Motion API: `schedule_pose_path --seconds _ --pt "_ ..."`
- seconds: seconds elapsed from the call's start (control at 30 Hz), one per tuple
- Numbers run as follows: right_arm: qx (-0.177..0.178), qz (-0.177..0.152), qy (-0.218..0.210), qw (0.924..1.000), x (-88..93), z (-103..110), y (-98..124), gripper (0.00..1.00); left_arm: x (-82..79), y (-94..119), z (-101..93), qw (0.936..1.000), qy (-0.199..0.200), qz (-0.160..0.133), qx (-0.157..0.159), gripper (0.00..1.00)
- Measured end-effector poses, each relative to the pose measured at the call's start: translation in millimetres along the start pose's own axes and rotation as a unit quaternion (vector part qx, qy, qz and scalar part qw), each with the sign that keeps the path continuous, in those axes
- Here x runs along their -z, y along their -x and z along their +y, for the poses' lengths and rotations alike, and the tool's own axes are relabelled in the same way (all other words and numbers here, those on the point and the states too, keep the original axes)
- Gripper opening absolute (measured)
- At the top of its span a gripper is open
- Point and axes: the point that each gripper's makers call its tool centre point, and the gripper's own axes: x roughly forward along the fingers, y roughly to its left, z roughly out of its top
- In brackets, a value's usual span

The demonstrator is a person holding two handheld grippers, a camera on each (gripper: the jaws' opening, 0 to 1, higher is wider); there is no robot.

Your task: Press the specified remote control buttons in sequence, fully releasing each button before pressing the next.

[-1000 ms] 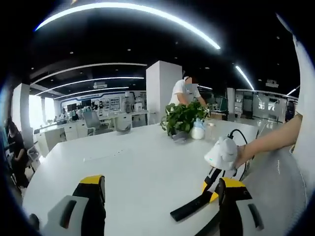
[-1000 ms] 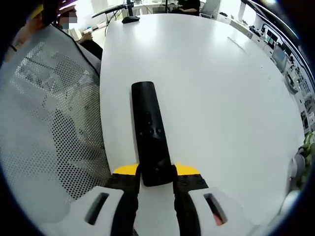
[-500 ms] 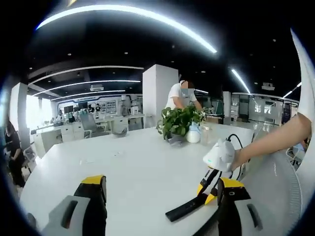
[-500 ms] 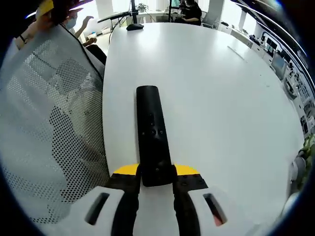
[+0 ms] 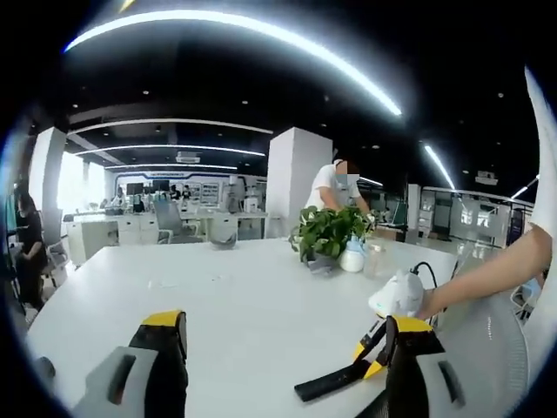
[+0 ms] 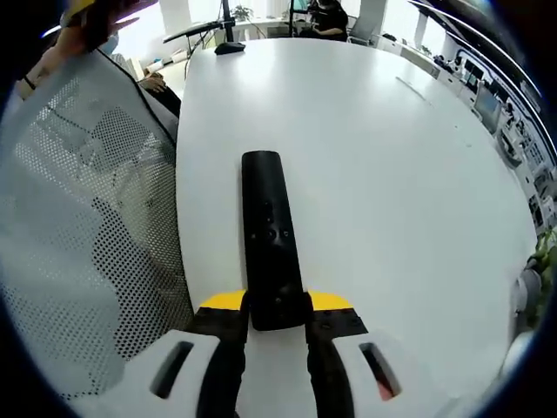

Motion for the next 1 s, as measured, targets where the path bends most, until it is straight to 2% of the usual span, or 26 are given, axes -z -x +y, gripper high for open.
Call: schedule_pose_path --seconds 0.13,0.37,0.47,0.53,0.7,0.9,1.0 --pt "-0.002 0.01 -0.007 0.9999 -2.1 1.5 -0.8 0.25 3.6 -0.7 7.0 0.9998 -0.008 0.008 -0.017 1.0" --pt "-0.003 0.027 0.008 0.9996 -3.3 5.4 0.4 0.25 4.3 -0.7 13.1 0.9988 -0.021 0.012 -0.042 1.0" --pt "-0.004 0.037 0.004 0.9993 -4.1 5.1 0.1 0.25 3.8 -1.4 14.1 0.9987 -0.02 0.013 -0.045 1.0" --pt "-0.004 0.05 0.02 0.9985 -3.1 4.7 0.1 0.25 4.2 -2.2 15.2 0.9985 -0.021 0.015 -0.048 1.0" --pt "-0.01 0.062 0.027 0.9977 -2.6 4.1 0.9 0.24 7.6 -1.7 17.5 0.9979 -0.023 0.025 -0.055 0.99" --pt "-0.028 0.04 0.04 0.998 -0.9 4.1 3.4 0.24 1.0 -1.4 22.3 0.9968 -0.038 0.013 -0.069 0.99" --pt "-0.024 0.029 0.039 0.9985 -3.0 8.1 5.1 0.24 7.4 -4.2 24.2 0.9969 -0.028 0.031 -0.066 0.99"
